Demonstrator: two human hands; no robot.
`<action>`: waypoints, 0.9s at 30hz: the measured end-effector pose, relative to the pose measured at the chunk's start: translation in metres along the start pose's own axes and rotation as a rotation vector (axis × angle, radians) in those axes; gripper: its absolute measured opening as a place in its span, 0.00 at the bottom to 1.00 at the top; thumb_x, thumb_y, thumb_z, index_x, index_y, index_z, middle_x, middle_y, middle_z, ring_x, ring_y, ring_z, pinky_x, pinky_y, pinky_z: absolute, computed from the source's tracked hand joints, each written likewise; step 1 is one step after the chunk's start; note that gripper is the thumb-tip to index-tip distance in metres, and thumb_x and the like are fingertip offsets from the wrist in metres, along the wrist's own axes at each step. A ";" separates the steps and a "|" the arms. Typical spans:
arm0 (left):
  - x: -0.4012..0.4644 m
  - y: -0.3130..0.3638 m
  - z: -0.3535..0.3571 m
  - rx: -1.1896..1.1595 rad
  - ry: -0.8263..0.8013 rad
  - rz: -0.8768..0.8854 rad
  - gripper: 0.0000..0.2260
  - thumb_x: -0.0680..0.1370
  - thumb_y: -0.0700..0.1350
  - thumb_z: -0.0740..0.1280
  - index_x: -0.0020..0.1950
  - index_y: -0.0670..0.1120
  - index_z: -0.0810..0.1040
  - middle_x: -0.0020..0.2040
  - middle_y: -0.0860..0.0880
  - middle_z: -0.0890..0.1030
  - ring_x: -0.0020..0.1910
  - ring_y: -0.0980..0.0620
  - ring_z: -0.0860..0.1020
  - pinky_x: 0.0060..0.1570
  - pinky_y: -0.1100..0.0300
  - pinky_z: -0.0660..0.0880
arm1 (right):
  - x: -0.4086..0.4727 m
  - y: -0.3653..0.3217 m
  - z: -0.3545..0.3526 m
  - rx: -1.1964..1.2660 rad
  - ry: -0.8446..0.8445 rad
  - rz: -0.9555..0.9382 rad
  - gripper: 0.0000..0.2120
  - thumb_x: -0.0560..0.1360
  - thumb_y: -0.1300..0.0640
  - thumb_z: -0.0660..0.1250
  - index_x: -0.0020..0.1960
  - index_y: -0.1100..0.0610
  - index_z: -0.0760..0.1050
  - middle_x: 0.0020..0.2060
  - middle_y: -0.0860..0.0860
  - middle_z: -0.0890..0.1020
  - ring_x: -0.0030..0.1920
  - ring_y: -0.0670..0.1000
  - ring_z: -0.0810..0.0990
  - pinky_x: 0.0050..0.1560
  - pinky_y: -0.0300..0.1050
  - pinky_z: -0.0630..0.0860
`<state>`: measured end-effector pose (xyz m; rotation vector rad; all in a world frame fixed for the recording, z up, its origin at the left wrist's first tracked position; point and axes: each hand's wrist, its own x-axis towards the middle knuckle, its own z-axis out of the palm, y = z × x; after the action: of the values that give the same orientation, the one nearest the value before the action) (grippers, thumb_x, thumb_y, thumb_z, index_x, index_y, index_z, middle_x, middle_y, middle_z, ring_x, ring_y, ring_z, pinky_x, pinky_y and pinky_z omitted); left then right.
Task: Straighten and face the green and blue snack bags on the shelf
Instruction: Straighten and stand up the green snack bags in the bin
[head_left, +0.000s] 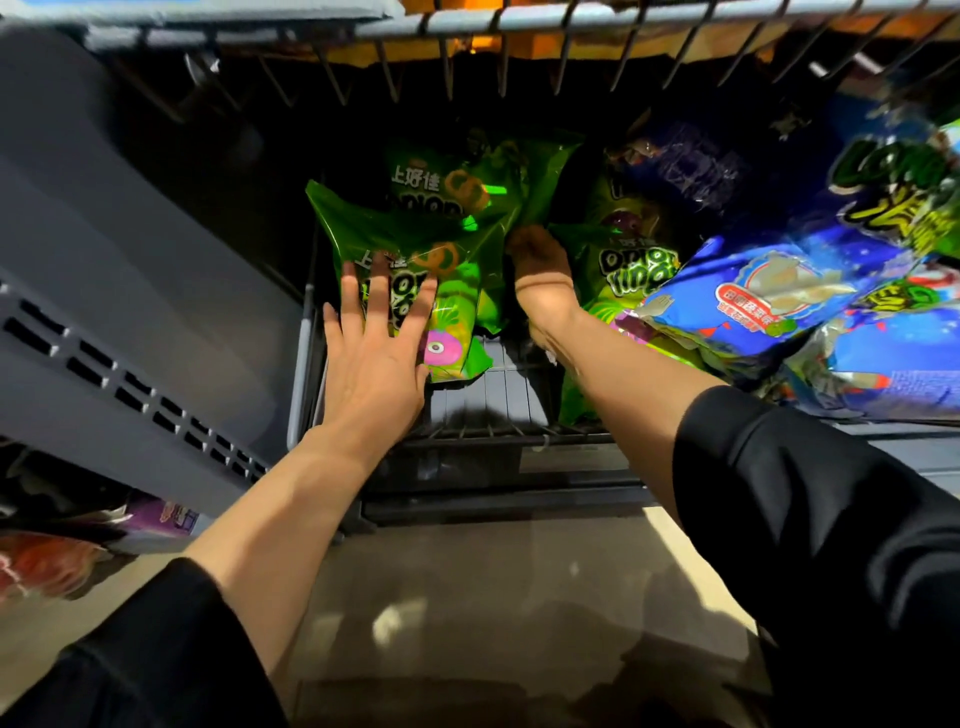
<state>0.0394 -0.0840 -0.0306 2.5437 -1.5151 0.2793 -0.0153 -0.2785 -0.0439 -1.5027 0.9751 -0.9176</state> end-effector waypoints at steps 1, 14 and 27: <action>0.001 0.002 -0.001 -0.006 -0.005 -0.004 0.34 0.76 0.48 0.68 0.78 0.53 0.55 0.77 0.37 0.52 0.76 0.31 0.45 0.71 0.34 0.48 | -0.004 -0.004 0.001 0.070 -0.013 0.008 0.13 0.78 0.67 0.60 0.59 0.75 0.71 0.55 0.68 0.78 0.48 0.50 0.76 0.41 0.29 0.70; 0.006 0.009 -0.003 0.016 0.059 0.002 0.30 0.77 0.50 0.66 0.77 0.52 0.59 0.79 0.39 0.52 0.74 0.28 0.49 0.70 0.32 0.49 | -0.006 -0.011 -0.002 0.058 -0.155 0.211 0.08 0.76 0.64 0.65 0.51 0.69 0.77 0.33 0.46 0.81 0.28 0.36 0.76 0.33 0.25 0.70; 0.014 0.045 -0.020 0.121 0.061 -0.091 0.29 0.78 0.53 0.64 0.77 0.51 0.58 0.79 0.42 0.53 0.78 0.39 0.44 0.69 0.29 0.43 | -0.085 -0.039 -0.053 -0.549 -0.182 -0.049 0.13 0.78 0.57 0.59 0.53 0.62 0.79 0.53 0.59 0.82 0.56 0.60 0.77 0.55 0.48 0.73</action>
<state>0.0051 -0.1122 -0.0060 2.6618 -1.3962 0.4441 -0.0918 -0.2152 -0.0029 -2.0371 1.1119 -0.5502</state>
